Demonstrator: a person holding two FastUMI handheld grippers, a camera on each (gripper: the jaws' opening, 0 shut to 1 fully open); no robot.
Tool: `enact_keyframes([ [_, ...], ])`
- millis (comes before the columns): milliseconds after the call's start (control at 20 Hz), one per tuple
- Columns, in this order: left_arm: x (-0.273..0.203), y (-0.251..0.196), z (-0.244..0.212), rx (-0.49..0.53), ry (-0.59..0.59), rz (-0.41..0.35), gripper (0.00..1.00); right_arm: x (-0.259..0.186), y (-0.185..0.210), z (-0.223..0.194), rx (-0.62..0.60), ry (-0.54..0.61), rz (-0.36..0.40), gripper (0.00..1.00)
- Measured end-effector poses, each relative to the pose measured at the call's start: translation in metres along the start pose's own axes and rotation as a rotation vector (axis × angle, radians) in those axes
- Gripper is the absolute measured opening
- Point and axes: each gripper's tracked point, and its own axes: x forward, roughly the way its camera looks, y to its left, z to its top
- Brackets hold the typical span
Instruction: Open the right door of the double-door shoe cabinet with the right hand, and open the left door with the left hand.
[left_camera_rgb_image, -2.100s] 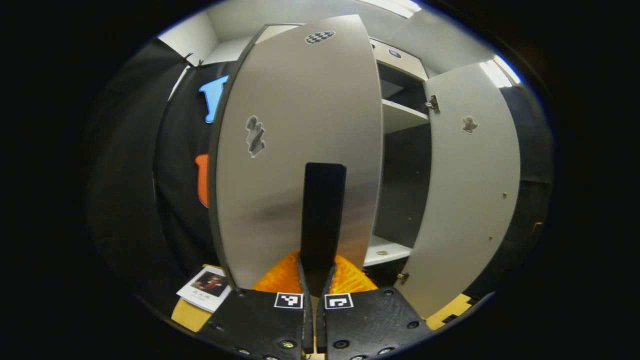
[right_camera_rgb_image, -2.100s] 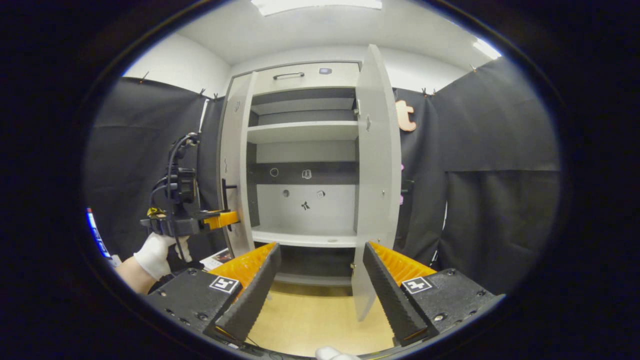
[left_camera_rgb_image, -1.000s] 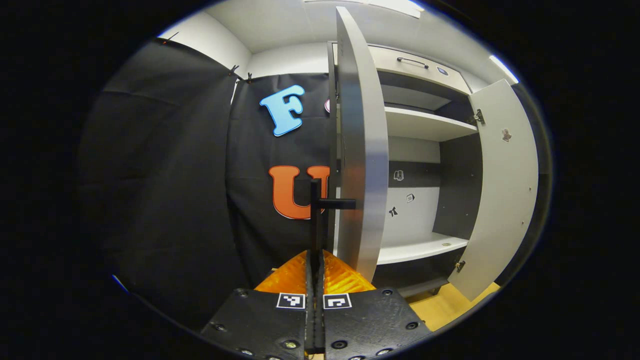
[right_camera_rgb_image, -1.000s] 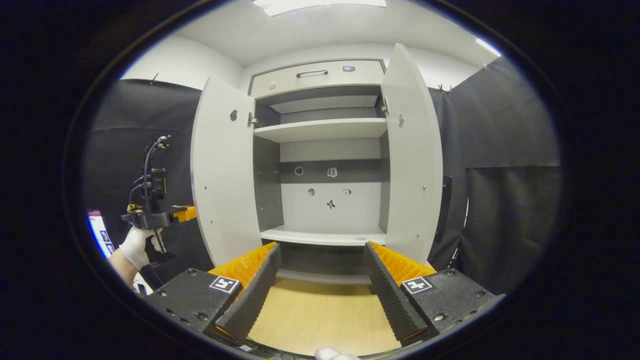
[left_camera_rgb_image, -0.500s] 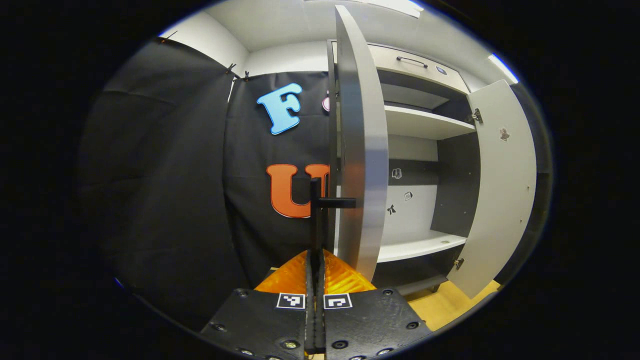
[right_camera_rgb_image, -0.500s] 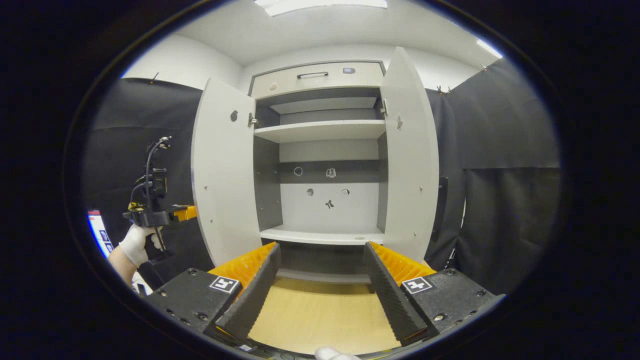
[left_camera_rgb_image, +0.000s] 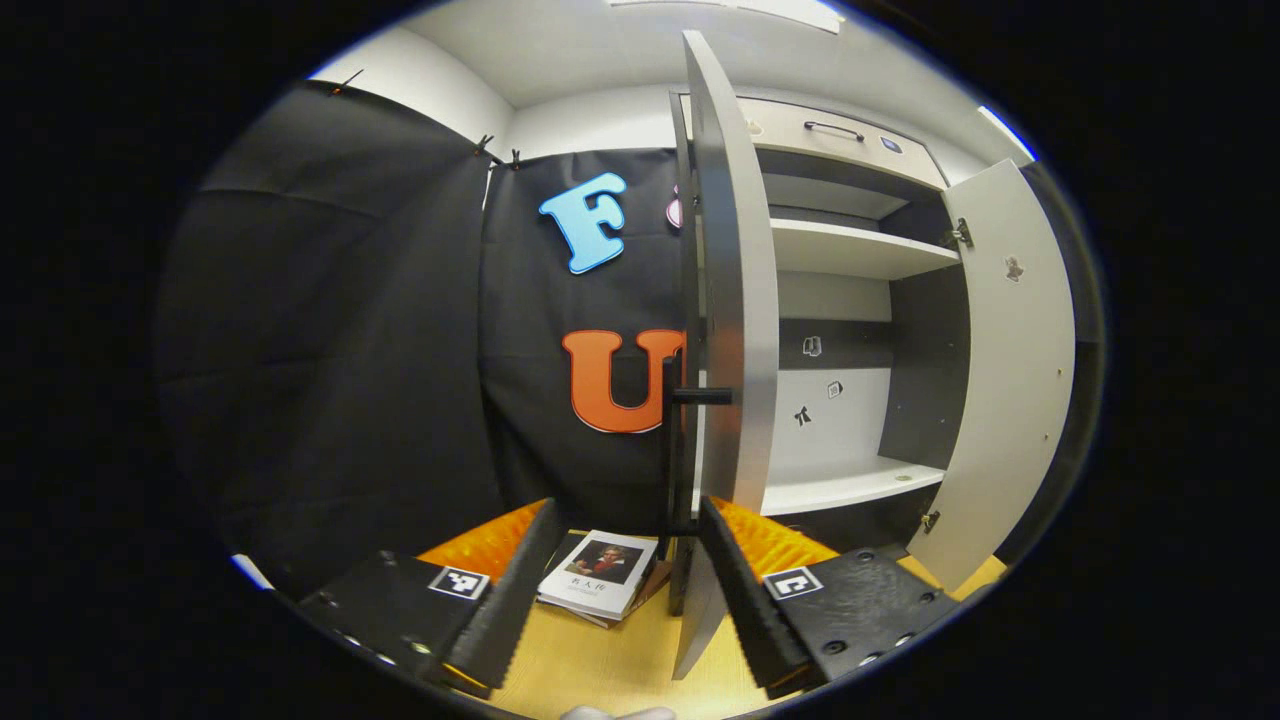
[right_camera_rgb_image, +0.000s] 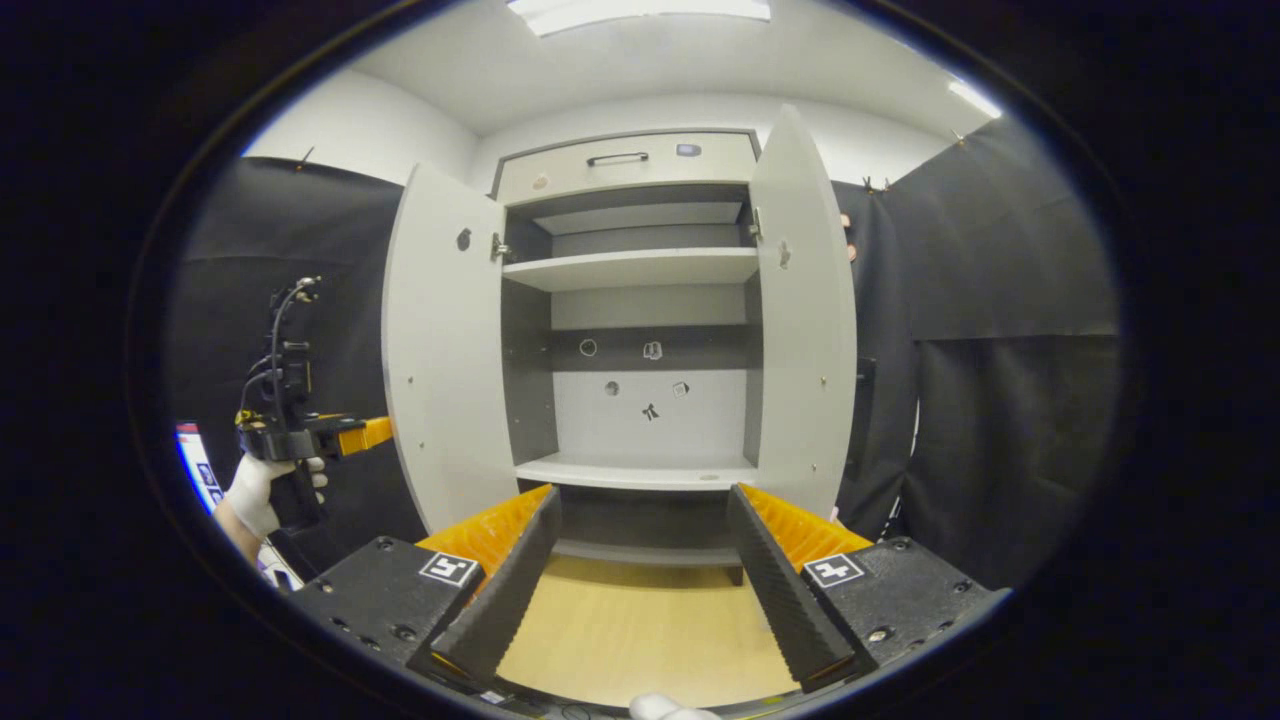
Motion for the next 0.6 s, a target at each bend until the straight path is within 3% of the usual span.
enact_keyframes([
  [100,-0.014,0.002,0.000,0.012,-0.007,0.021,0.98,-0.004,0.002,-0.003,0.007,0.008,-0.002,1.00],
  [600,-0.089,-0.023,0.003,0.027,-0.001,0.007,0.97,-0.023,-0.008,0.010,-0.010,-0.016,-0.023,1.00],
])
